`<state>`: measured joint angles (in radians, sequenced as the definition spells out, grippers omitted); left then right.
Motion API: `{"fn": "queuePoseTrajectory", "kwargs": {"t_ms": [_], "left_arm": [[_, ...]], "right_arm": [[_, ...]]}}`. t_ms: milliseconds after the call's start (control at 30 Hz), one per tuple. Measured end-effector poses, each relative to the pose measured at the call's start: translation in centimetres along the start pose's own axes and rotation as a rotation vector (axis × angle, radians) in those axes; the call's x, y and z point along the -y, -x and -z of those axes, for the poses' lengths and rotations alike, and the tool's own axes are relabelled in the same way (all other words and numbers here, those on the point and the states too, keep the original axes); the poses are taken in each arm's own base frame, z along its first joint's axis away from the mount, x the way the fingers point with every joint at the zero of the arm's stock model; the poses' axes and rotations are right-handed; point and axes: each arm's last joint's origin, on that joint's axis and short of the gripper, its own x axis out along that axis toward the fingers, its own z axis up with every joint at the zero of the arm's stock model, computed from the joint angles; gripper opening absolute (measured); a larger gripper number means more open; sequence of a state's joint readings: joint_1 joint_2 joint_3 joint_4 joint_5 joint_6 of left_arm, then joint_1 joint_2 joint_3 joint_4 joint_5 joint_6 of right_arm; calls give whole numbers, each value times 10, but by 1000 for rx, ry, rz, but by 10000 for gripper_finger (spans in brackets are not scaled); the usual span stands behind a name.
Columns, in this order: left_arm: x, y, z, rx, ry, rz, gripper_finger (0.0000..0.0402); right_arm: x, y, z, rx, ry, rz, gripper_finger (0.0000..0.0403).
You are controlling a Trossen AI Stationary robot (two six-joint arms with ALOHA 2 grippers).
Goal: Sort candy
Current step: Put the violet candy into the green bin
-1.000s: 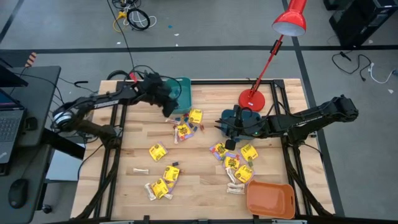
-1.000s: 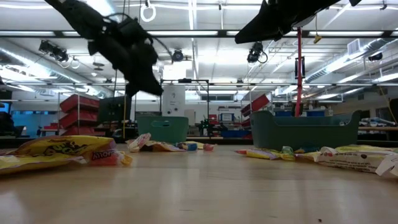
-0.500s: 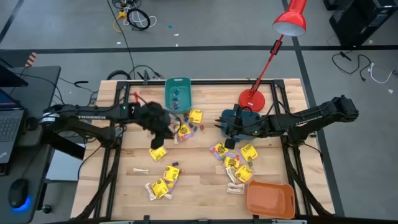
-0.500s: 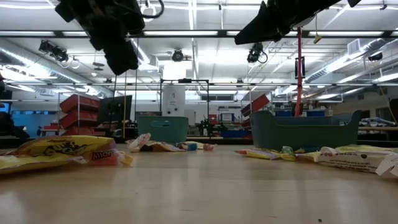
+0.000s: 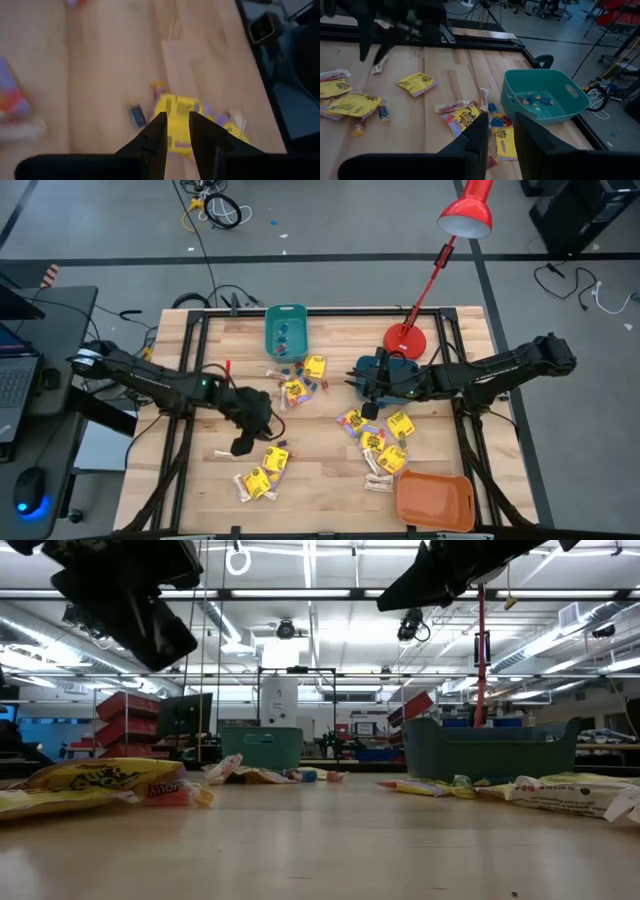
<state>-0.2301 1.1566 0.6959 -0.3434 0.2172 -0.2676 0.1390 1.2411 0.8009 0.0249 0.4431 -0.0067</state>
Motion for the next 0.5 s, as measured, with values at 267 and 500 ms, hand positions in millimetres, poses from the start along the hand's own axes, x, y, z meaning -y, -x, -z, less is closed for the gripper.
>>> {"fn": "queuePoseTrajectory", "kwargs": {"t_ms": [267, 500], "left_arm": [[-1, -26, 28, 36, 63, -55, 82], [-4, -46, 39, 61, 76, -56, 82]], "right_arm": [[0, 0, 0, 2, -9, 0, 77], [0, 0, 0, 2, -16, 0, 77]]}}
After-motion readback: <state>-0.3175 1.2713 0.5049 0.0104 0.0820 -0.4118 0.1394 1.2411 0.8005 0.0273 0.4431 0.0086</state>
